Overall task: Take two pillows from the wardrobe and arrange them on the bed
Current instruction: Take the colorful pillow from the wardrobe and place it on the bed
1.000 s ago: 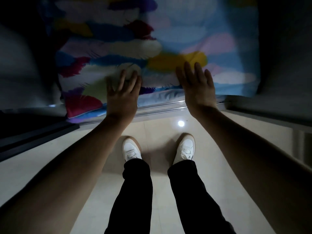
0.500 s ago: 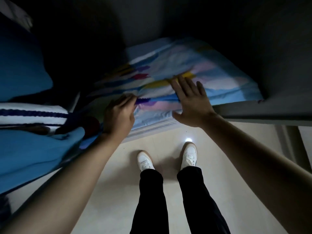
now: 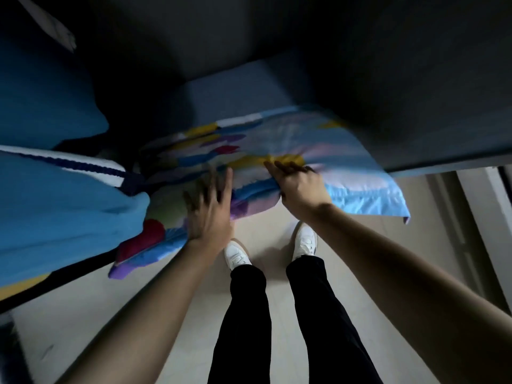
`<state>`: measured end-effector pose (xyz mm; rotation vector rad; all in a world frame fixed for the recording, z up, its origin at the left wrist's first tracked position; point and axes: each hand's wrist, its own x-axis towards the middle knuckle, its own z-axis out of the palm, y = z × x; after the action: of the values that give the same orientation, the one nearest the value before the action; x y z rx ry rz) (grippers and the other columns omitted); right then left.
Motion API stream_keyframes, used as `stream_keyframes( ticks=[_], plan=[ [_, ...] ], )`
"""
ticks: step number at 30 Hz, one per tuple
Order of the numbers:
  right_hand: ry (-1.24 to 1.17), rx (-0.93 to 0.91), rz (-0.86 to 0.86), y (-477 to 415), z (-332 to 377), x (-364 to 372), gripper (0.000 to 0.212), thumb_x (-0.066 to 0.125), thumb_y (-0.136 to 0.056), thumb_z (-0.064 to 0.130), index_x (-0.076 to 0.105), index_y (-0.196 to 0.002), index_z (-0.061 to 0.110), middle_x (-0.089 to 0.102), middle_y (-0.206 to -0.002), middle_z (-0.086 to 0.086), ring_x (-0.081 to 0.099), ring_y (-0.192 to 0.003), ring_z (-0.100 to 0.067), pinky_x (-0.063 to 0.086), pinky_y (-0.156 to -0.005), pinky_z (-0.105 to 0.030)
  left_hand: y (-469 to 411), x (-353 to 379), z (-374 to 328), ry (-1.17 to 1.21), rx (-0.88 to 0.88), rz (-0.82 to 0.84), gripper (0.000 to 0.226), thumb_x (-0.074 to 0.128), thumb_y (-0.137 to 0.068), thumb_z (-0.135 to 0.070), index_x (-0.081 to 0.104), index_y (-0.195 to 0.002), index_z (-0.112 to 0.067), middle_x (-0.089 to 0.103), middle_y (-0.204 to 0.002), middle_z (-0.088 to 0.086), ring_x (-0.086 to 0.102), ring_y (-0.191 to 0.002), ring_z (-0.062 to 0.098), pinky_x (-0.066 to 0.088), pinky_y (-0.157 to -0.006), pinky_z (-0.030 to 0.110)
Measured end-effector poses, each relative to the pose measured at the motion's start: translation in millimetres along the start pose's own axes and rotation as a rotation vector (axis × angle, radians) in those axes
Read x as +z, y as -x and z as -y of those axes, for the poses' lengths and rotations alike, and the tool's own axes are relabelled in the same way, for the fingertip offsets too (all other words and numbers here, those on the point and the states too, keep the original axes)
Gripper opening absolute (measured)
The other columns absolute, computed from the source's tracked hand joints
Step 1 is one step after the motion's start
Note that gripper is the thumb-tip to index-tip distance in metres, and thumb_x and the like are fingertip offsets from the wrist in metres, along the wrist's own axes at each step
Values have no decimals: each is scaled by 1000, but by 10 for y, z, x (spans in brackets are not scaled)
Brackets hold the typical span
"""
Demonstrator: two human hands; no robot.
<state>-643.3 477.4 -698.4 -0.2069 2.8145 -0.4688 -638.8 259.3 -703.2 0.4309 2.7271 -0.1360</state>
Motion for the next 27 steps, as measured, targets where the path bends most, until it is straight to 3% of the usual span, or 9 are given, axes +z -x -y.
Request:
stream_keyframes(
  ticks=[2,4,7,12,16,17,21,27],
  plan=[
    [-17,42,-9,254,141,-187,69,54,-73,5,49,-141,18,67,-122,-15,67,-94,-42,58,-70,-45,93,-207,-9,15,-30,-11,94,72,-62,-7,31,-146,-12,52,-136,21,52,-118,42,45,-93,59],
    [-37,102,-3,555,258,-431,69,55,-75,3,49,-142,19,66,-126,-11,65,-100,-39,54,-75,-42,202,-514,-43,32,29,-12,72,71,-62,-2,50,-129,-16,66,-113,13,62,-100,37,50,-84,49],
    [-22,166,49,1091,333,-769,62,58,-81,8,50,-141,18,64,-129,-9,61,-111,-36,49,-85,-39,449,-1014,-203,11,140,48,52,67,-73,-9,52,-121,-24,67,-108,4,65,-97,32,49,-73,37],
    [-20,194,5,1898,380,-1201,60,54,-74,8,60,-132,19,70,-121,-10,66,-104,-35,55,-85,-43,1128,-1578,-518,-75,224,39,40,67,-80,-23,53,-117,-27,69,-107,1,67,-97,29,51,-72,34],
    [0,129,2,2369,473,-1639,52,48,-80,14,59,-130,24,69,-120,-4,65,-104,-33,53,-84,-43,1694,-1954,-722,-164,219,65,46,83,-62,-39,64,-102,-28,73,-84,-2,72,-73,22,52,-56,30],
    [15,128,1,2508,474,-1756,52,47,-83,15,56,-132,27,68,-122,-2,64,-107,-32,52,-86,-43,1814,-2055,-798,-197,219,23,45,82,-61,-38,65,-102,-29,73,-82,-2,72,-71,22,52,-55,30],
    [22,171,-42,3263,225,-2185,54,51,-88,15,49,-139,30,66,-127,-4,63,-110,-34,51,-89,-44,2222,-2465,-1420,-149,300,-116,46,59,-79,-24,52,-124,-31,68,-111,-2,66,-100,27,48,-75,33],
    [91,335,-212,4882,-689,-2834,49,54,-90,34,50,-139,33,69,-123,-2,66,-105,-32,53,-82,-40,2739,-3022,-3068,-149,546,-272,53,57,-79,-22,47,-131,-31,64,-119,-2,64,-103,28,49,-78,35]
  ],
)
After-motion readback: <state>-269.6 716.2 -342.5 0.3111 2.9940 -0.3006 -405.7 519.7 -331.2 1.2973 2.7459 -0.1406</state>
